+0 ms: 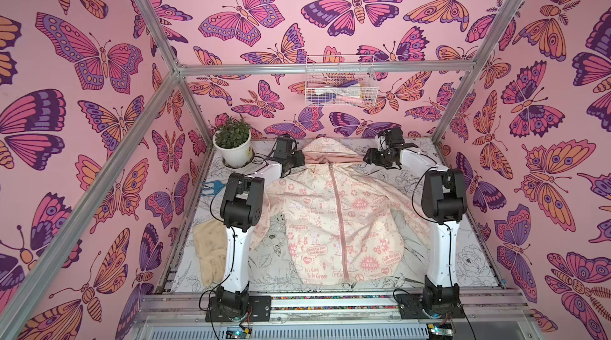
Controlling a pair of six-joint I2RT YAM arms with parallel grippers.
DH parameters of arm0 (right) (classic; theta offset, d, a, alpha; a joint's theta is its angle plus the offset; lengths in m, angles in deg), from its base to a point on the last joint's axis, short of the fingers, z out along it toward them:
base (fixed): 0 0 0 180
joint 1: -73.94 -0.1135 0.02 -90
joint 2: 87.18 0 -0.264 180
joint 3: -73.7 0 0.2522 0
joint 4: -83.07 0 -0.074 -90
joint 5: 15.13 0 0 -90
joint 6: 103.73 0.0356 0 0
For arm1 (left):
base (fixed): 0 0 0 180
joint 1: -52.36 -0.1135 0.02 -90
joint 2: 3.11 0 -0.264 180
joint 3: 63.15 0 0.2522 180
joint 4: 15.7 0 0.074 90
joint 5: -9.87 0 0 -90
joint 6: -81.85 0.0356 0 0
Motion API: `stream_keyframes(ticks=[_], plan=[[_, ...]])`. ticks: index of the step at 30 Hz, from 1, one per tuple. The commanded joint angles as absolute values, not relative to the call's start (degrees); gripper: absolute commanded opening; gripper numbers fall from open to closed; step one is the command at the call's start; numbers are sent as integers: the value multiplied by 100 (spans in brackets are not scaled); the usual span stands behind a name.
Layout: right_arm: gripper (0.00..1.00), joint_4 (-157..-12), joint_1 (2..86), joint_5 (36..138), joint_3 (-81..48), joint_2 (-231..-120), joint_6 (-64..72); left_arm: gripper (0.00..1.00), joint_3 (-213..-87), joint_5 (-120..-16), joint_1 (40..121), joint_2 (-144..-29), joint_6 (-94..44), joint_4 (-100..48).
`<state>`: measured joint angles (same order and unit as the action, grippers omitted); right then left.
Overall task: Unzip the jacket
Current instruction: Flatten out the jacket at the center of the board.
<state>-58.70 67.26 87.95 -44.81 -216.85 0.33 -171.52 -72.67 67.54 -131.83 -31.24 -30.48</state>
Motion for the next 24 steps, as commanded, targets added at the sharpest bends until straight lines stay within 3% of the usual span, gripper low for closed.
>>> stream_keyframes(ticks=[1, 9, 14, 21, 23, 24], plan=[[68, -5402, 6999, 8296, -4676, -21377, 56, 65, -17170, -7628, 6642, -12978, -2388, -3691], [77, -5009, 7194, 8785, -4355, -20948, 118, 69, -16381, -7901, 6667, -12425, -2072, -3755], [77, -5185, 7292, 9796, -3813, -20631, 373, 84, -15907, -7082, 6677, -12105, -2004, -3737], [81, -5265, 7306, 11002, -3767, -20814, 532, 88, -15601, -6210, 6750, -11963, -1454, -3720], [85, -5212, 7253, 11040, -3858, -20890, 493, 99, -15610, -6098, 6780, -11986, -1384, -3696], [85, -5219, 7204, 10972, -3837, -20868, 421, 99, -15603, -6056, 6798, -11976, -1369, -3666]])
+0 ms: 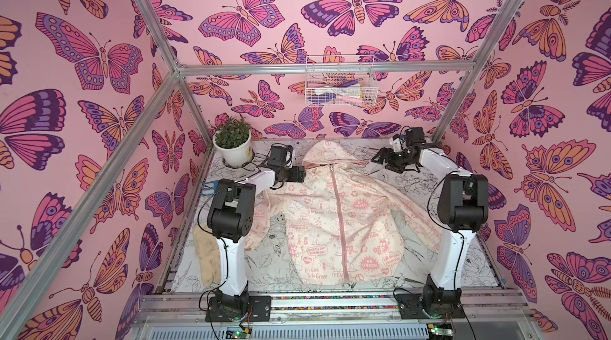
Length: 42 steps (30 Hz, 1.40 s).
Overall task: Unzip the jacket
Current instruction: Flatten out the jacket at the center of the board.
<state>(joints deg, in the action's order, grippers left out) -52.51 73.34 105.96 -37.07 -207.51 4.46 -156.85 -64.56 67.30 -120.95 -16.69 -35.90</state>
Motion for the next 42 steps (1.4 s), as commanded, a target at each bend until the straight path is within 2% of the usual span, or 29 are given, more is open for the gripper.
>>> stream_keyframes(ticks=[1, 4, 9, 11, 14, 17, 18, 20, 24, 29, 34, 42], plan=[[85, -5231, 7169, 10907, -3810, -20828, 358, 99, -15580, -6036, 6813, -11951, -1367, -3638], [80, -5315, 7107, 10742, -3666, -20689, 248, 100, -15391, -6002, 6844, -11768, -1299, -3446], [62, -5374, 7110, 10703, -3328, -20486, 368, 82, -14795, -6230, 6844, -11160, -1317, -2961], [61, -5302, 7106, 10577, -2987, -20254, 453, 78, -14483, -6412, 6865, -10800, -1449, -2955], [71, -5214, 7061, 10123, -2095, -19538, 739, 78, -13682, -7195, 7046, -9946, -1780, -2950], [78, -5209, 6885, 9597, -887, -18459, 938, 80, -12673, -7938, 7389, -8939, -2140, -2995], [79, -5172, 6810, 9400, -517, -18099, 1005, 83, -12360, -8105, 7523, -8628, -2266, -3012], [80, -5060, 6688, 9019, 202, -17193, 1268, 99, -11685, -8583, 7875, -7867, -2658, -3082], [82, -4514, 6524, 8571, 1188, -15805, 1683, 99, -10760, -8598, 8300, -6552, -3819, -3519], [84, -3688, 6082, 8036, 1898, -14355, 2366, 99, -10495, -8444, 8823, -5942, -4515, -4783], [82, -3594, 5961, 7998, 2702, -13734, 2955, 100, -10486, -8590, 9589, -6036, -5403, -5861], [74, -4148, 5961, 8146, 3426, -14028, 3039, 100, -10215, -8688, 10451, -5927, -6689, -6559]])
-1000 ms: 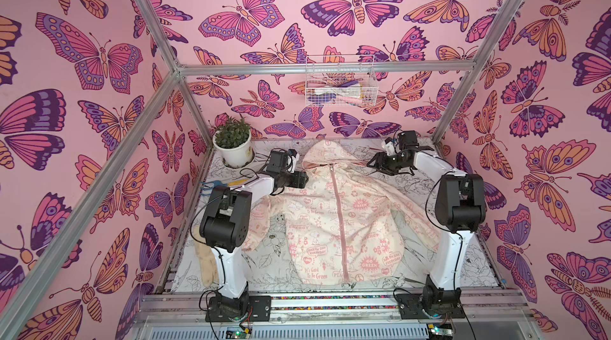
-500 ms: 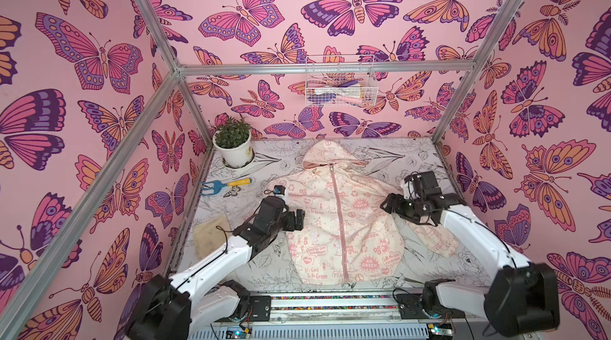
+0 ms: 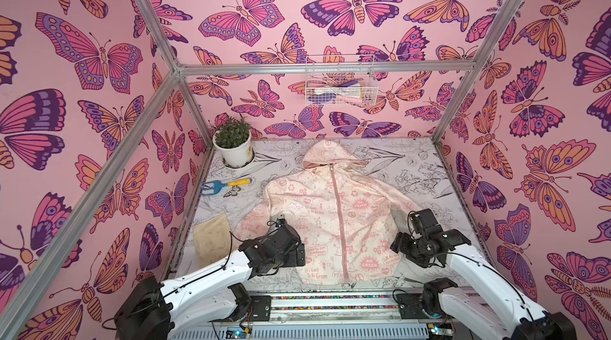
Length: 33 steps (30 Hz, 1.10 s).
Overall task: Unzip the jacket
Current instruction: Flatten out the jacket at the center of the board.
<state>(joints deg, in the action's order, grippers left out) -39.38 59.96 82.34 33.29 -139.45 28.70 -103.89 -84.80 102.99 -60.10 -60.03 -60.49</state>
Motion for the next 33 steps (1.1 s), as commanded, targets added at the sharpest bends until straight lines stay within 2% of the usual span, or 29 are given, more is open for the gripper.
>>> stream_keyframes(ticks=[1, 6, 8, 11, 12, 14, 17, 19, 23, 26, 29, 30, 31, 32, 33], plan=[[73, -4269, 5961, 8192, 3482, -14080, 3048, 100, -10150, -8714, 10493, -5951, -6819, -6551], [65, -4719, 5959, 8480, 3603, -14229, 2950, 93, -10147, -8945, 10582, -6258, -7343, -6273], [57, -4821, 5956, 8569, 3617, -14183, 2875, 88, -10137, -8862, 10592, -6458, -7407, -5773], [32, -4834, 5960, 8594, 3626, -13984, 2819, 77, -10142, -8648, 10605, -6922, -7438, -5112], [19, -4766, 5961, 8557, 3626, -13892, 2810, 70, -10175, -8596, 10612, -7094, -7418, -4996], [0, -4602, 5961, 8565, 3593, -13688, 2797, 46, -10301, -8576, 10651, -7330, -7342, -4976], [0, -4063, 5961, 8792, 3349, -13226, 2753, 13, -10619, -8629, 10659, -7343, -7020, -5320], [0, -3473, 5961, 8686, 2963, -12912, 2792, 0, -11101, -8901, 10667, -7209, -6743, -6087], [0, -3238, 5961, 8442, 2015, -13112, 2698, 0, -12234, -9454, 10512, -7142, -5992, -7420], [0, -3534, 5974, 8444, 1137, -14350, 2324, 0, -13022, -9012, 9775, -7477, -4974, -7729], [0, -4162, 6064, 8839, 167, -15796, 2094, 0, -13855, -8263, 8746, -8371, -3955, -7689], [3, -4345, 6118, 8970, -224, -16349, 2073, 0, -14273, -8096, 8419, -8760, -3654, -7693], [16, -4441, 6180, 9158, -614, -16827, 2047, 2, -14655, -7917, 8174, -9152, -3407, -7697], [35, -4419, 6259, 9462, -1106, -17413, 1977, 15, -15162, -7716, 7937, -9633, -3168, -7778], [44, -4275, 6352, 9766, -1674, -18000, 1931, 29, -15768, -7655, 7760, -10073, -3009, -8013]])
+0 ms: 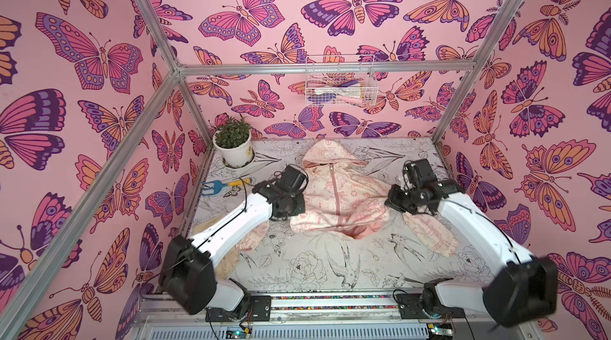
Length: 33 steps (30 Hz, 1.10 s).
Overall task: Unzip the jacket
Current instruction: Flatten out the jacket at the center of the board.
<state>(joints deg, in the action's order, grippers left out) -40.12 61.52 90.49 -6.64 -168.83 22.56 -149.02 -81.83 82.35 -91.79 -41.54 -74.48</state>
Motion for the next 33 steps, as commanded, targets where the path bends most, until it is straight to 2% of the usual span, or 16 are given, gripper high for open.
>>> stream_keyframes(ticks=[1, 2, 3, 6, 10, 14, 18, 22, 33], plan=[[47, -4133, 6403, 9997, -2105, -18413, 1867, 41, -16261, -7688, 7687, -10428, -2892, -8221], [50, -3947, 6433, 10106, -2493, -18709, 1767, 54, -16729, -7784, 7662, -10720, -2779, -8453], [52, -3809, 6429, 10070, -2719, -18788, 1632, 61, -17084, -7931, 7677, -10862, -2713, -8656], [65, -3640, 6432, 9553, -2613, -18356, 1166, 72, -17003, -8295, 7722, -10566, -2716, -8730], [76, -3457, 6538, 8452, -1954, -17469, 761, 75, -15930, -8558, 7719, -9614, -2945, -8660], [83, -3422, 6627, 8476, -1233, -16730, 662, 75, -14575, -8082, 7812, -8391, -3633, -8259], [83, -4403, 6604, 9958, 79, -16144, 1238, 76, -13046, -7591, 8169, -7672, -4919, -7017], [80, -5827, 6488, 10680, 1080, -16174, 1620, 81, -12284, -7072, 8360, -8016, -5679, -5519], [70, -5589, 6449, 10261, 541, -16600, 808, 78, -13081, -7157, 8485, -9155, -5190, -5223]])
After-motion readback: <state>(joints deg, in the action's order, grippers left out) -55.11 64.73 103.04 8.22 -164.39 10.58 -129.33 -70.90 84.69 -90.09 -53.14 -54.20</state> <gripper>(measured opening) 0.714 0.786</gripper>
